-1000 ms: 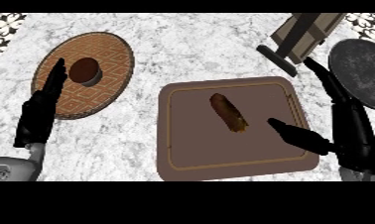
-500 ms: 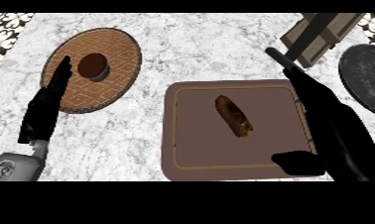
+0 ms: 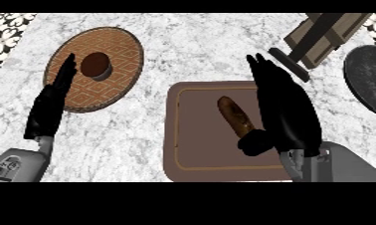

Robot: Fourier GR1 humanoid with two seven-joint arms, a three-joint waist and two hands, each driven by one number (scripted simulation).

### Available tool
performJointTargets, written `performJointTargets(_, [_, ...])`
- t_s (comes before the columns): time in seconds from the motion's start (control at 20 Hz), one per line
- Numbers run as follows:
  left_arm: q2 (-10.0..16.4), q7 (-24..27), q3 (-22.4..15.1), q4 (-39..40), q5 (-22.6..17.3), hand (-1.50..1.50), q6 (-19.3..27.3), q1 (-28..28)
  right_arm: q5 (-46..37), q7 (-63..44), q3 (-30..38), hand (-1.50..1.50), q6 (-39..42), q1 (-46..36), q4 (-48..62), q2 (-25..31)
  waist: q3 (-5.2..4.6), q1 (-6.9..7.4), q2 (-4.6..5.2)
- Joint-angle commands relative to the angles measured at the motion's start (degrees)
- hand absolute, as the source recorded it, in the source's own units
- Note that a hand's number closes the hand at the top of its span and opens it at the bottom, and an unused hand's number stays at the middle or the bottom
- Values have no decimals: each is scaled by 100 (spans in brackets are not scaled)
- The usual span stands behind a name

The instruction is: Pick the sweet potato from the tray and place it in the tiered basket

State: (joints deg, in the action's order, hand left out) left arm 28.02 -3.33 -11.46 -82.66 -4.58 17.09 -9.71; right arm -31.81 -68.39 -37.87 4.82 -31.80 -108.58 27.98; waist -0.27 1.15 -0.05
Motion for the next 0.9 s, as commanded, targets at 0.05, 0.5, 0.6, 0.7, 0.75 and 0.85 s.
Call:
performJointTargets(0.05, [97, -59, 183, 108, -134, 0, -200, -95, 4, -1607, -167, -150, 827, -337, 389, -653, 7, -79, -24])
performJointTargets(0.5, [-55, 83, 178, 147, 79, 0, -102, 24, -552, -1346, -205, -150, 880, -123, 1260, -1244, 20, -126, -12])
performJointTargets(0.6, [48, 38, 279, -151, -66, 0, -201, 239, -887, -1465, -474, -150, 784, 183, 1214, -1386, 21, -104, -36])
performJointTargets(0.7, [-180, -17, 154, 93, 207, 0, 36, -61, -901, -1349, -332, -150, 1060, 88, 1166, -1357, 21, -162, -17])
performJointTargets(0.75, [-80, -1, 243, -45, 84, 0, -106, 162, -1049, -1221, -361, -150, 1001, 163, 1250, -1387, 23, -113, -18])
performJointTargets(0.85, [-132, -60, 193, 82, 216, 0, -30, -40, -1234, -1400, -446, -150, 1275, 172, 1091, -1417, 20, -182, -28])
